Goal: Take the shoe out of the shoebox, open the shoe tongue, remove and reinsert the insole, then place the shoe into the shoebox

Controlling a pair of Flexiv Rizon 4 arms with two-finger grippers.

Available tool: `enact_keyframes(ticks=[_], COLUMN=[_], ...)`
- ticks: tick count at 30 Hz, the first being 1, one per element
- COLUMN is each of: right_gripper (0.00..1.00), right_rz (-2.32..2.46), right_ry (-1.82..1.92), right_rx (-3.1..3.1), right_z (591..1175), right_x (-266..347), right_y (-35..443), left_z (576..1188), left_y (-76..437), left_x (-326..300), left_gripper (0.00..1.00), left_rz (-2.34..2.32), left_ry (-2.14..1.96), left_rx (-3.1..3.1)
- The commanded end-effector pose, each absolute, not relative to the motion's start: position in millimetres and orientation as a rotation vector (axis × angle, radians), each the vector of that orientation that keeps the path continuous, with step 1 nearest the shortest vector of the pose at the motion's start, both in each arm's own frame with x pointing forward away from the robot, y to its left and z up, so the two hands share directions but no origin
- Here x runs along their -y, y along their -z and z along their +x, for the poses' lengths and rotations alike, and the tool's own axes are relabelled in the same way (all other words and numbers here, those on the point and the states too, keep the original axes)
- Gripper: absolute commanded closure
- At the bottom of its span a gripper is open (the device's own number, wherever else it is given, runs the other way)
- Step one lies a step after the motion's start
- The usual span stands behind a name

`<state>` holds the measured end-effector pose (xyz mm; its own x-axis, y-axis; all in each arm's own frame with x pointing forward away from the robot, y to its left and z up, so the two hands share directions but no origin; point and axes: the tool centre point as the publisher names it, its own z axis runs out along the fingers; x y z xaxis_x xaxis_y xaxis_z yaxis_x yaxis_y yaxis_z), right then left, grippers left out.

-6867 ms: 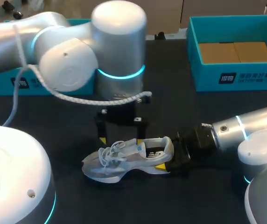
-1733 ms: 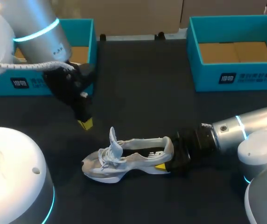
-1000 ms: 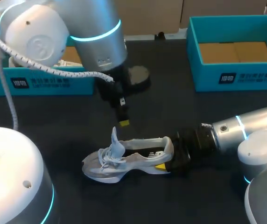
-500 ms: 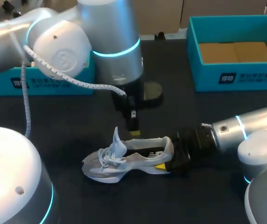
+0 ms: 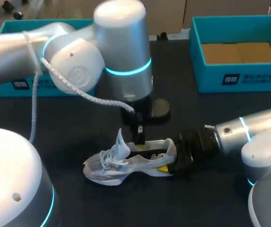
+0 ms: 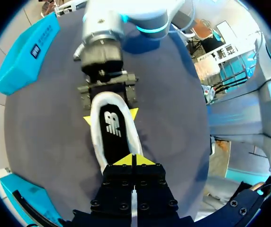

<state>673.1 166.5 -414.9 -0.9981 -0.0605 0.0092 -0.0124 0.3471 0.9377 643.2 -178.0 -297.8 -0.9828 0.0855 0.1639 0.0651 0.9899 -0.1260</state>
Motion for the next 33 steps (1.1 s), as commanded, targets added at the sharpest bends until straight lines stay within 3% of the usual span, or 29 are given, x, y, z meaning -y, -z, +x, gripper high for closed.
enact_keyframes(ticks=[1,9,24,33], right_gripper=[1.0,1.0,1.0,1.0], right_rz=[0.067,0.067,0.067,0.067], right_ry=[1.766,1.766,1.766,1.766], right_rx=[2.548,2.548,2.548,2.548], right_z=[672,672,672,672], right_x=[-169,-169,-169,-169], right_y=[417,417,417,417], left_z=[645,645,648,637], left_y=[315,315,377,384], left_x=[189,189,183,172], left_gripper=[1.0,1.0,1.0,1.0], left_rz=[-0.114,-0.114,-0.055,-0.054], left_ry=[-0.169,-0.169,-0.106,-0.126], left_rx=[2.957,2.957,2.918,2.879])
